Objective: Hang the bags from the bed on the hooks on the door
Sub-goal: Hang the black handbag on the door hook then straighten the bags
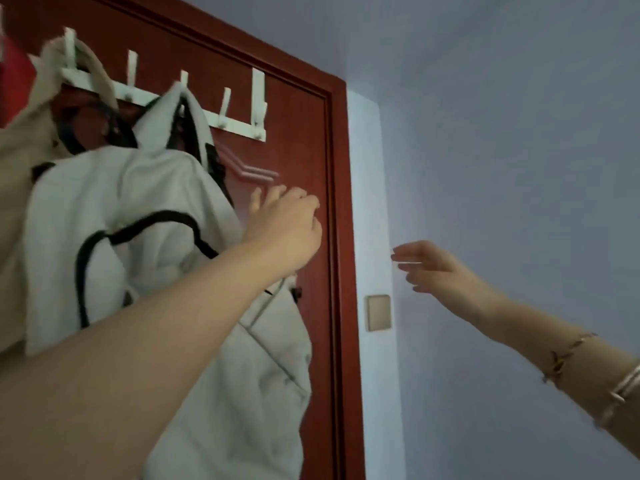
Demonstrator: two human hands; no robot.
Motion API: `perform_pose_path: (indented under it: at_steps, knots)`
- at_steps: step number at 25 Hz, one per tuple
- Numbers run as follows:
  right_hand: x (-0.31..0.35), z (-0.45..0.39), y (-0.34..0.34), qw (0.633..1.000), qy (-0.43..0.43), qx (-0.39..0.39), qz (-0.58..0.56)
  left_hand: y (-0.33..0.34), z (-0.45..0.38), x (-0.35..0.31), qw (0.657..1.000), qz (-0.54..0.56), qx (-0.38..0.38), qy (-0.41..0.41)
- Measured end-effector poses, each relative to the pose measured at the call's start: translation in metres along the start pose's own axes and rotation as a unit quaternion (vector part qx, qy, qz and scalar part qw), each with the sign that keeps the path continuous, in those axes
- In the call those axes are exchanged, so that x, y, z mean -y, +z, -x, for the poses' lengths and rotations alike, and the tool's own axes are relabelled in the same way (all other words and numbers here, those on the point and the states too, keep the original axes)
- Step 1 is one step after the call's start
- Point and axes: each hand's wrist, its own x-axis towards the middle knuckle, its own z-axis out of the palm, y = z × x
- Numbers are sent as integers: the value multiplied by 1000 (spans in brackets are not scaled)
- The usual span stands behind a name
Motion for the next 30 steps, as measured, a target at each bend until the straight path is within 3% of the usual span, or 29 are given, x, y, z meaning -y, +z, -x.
perform_pose_path:
  at_steps: [3, 6, 15, 20, 30]
  knots:
    - [-45, 107, -74, 994, 98, -29, 45, 32, 53, -98, 991, 125, 50, 16]
    - [-67, 198, -142, 978, 170, -72, 96, 54, 97, -202, 961, 254, 102, 45]
    - [-29, 408, -332, 886, 301, -290, 201, 41, 159, -483, 816, 518, 220, 130]
    - [-13, 496, -419, 830, 331, -370, 253, 18, 188, -620, 742, 588, 259, 190]
    - [-54, 656, -613, 692, 447, -466, 322, 26, 227, -922, 617, 656, 334, 279]
